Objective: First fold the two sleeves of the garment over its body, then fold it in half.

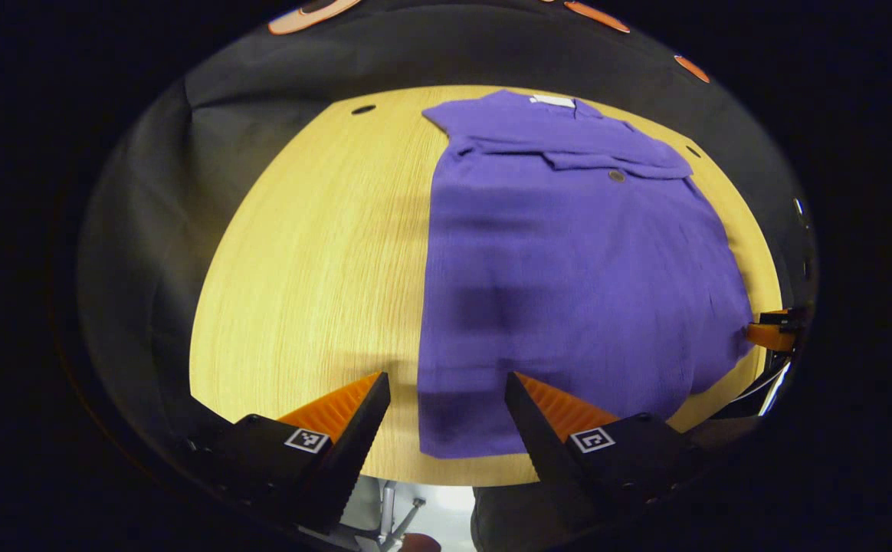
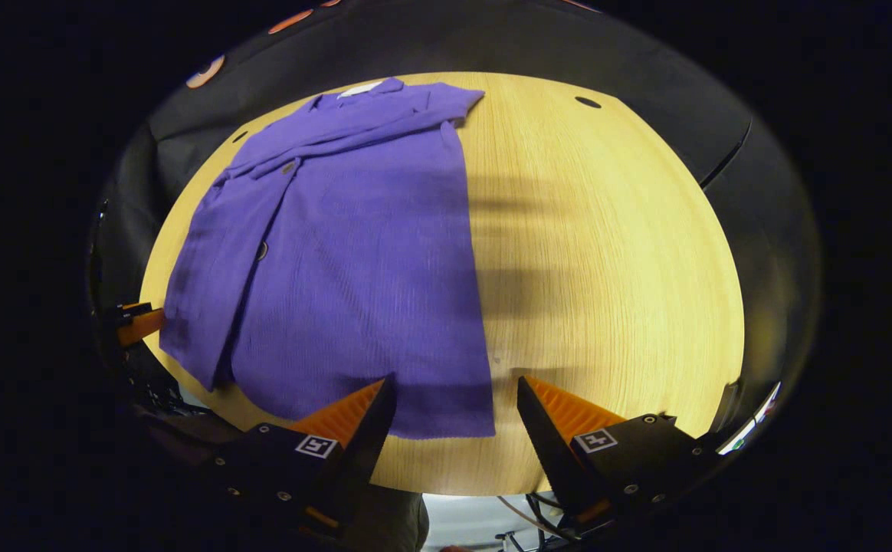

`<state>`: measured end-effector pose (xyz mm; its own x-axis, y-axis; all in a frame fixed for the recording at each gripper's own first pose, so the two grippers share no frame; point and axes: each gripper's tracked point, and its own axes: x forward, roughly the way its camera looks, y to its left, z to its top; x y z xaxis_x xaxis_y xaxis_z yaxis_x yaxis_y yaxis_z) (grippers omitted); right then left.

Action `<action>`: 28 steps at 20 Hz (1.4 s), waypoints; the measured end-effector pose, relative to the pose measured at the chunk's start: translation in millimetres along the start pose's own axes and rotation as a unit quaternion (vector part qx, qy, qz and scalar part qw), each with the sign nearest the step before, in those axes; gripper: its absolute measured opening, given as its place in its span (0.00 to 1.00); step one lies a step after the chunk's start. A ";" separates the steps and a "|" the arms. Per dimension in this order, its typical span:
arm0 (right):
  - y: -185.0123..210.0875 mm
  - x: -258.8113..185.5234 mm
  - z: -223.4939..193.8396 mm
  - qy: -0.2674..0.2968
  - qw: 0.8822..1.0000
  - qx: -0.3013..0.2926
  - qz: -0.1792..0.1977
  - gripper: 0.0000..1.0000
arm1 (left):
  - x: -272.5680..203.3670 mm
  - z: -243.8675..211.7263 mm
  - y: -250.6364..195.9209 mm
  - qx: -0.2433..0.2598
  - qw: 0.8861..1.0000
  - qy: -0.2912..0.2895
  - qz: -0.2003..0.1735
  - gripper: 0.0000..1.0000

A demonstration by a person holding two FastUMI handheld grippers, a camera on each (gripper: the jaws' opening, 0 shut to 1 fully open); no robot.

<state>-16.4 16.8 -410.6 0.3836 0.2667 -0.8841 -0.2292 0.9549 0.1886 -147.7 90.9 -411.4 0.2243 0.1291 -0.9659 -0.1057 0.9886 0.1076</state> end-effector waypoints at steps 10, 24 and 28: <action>12.3 3.7 -18.7 0.046 0.999 -0.026 -0.003 0.85 | 21.6 -23.5 -8.9 -0.035 0.994 0.101 -0.026 0.95; 45.0 -9.9 6.7 0.031 0.995 0.090 0.041 0.04 | 14.1 11.7 -49.6 0.008 0.987 0.126 -0.101 0.07; 56.5 -33.8 41.5 -0.005 0.989 0.136 0.064 0.04 | -9.5 59.2 -61.3 0.012 0.987 0.078 -0.143 0.07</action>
<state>-5.2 67.2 -352.4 0.3768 0.3882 -0.8410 -0.0284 0.9123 0.4084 -85.9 33.7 -394.8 0.0901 -0.1676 -0.9817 -0.0372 0.9845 -0.1715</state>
